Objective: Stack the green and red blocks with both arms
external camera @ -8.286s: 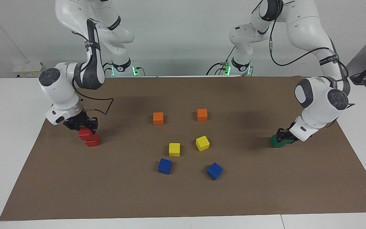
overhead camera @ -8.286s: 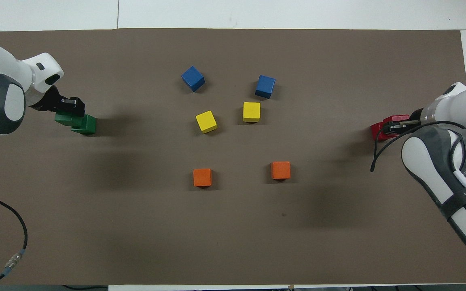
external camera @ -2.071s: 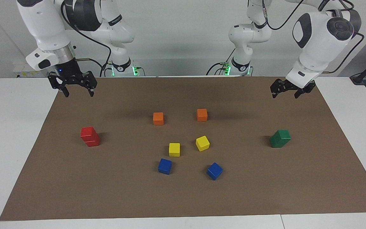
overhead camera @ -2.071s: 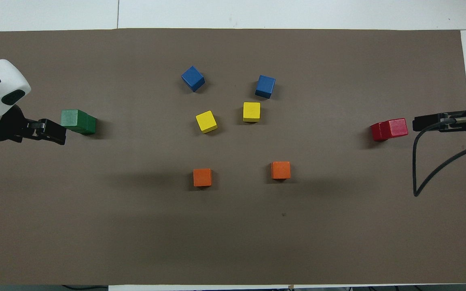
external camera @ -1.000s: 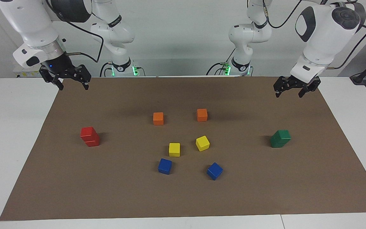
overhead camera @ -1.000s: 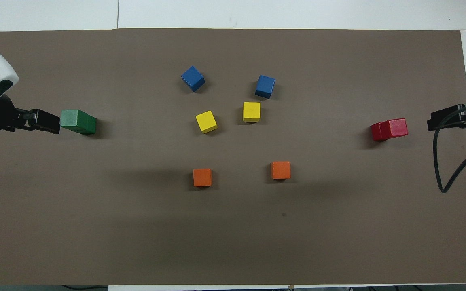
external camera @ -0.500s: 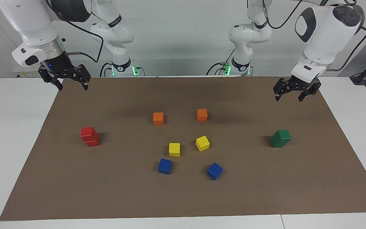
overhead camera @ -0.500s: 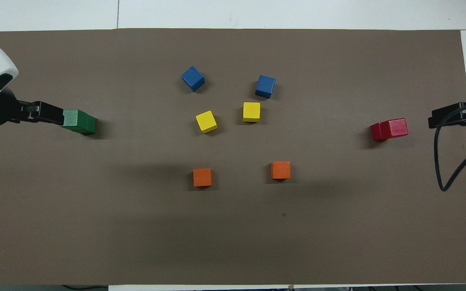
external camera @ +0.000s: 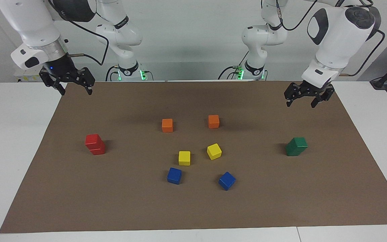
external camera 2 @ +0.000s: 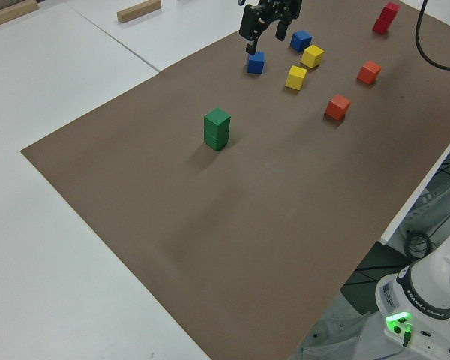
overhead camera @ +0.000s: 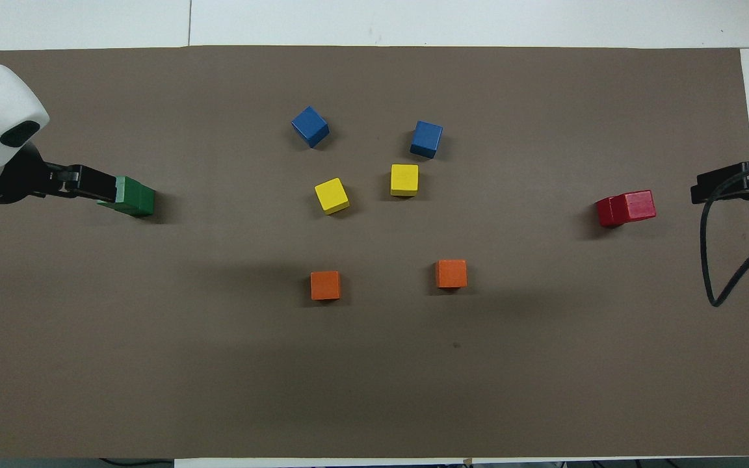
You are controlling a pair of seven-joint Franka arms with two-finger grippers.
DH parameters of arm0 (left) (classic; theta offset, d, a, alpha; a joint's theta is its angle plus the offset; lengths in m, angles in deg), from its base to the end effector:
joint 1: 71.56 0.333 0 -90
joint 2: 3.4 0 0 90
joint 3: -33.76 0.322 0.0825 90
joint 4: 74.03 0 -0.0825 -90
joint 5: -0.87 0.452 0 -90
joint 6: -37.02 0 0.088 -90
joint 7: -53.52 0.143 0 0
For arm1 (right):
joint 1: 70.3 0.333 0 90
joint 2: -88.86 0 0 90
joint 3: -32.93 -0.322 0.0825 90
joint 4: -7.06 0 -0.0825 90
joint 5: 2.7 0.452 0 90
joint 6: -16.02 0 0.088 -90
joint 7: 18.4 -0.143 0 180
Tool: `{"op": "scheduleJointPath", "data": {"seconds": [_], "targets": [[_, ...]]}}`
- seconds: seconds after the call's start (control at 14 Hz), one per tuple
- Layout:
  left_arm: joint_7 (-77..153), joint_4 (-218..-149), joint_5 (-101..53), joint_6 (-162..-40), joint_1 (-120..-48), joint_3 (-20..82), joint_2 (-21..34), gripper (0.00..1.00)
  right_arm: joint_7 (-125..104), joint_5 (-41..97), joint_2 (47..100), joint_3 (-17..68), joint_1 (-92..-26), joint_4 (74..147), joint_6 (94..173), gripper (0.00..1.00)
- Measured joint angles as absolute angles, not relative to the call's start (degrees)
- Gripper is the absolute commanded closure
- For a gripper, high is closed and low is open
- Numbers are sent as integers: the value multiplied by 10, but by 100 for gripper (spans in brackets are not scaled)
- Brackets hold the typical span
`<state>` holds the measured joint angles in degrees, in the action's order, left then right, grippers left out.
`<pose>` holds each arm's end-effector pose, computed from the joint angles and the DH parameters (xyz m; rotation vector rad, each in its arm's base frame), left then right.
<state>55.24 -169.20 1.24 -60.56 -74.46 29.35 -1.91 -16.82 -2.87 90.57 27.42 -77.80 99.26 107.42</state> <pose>0.6346 -0.0801 0.5407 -3.1280 0.2482 -0.0256 0.6155 -0.0211 0.5943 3.1352 -0.0112 0.0244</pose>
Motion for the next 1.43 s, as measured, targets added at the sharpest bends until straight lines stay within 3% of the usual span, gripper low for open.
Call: {"op": "scheduleJointPath", "data": {"seconds": [0.36,0.64,1.43], "targets": [[552,-1692,12,-602,-745,294,-19,0,-168,-29,913,278,-767,990,1074,0],[551,-1692,12,-590,-742,298,-19,0,-168,-29,914,328,-717,990,1074,0],[532,-1692,12,-588,-733,301,-19,0,-168,-29,914,337,-714,990,1073,0]]}}
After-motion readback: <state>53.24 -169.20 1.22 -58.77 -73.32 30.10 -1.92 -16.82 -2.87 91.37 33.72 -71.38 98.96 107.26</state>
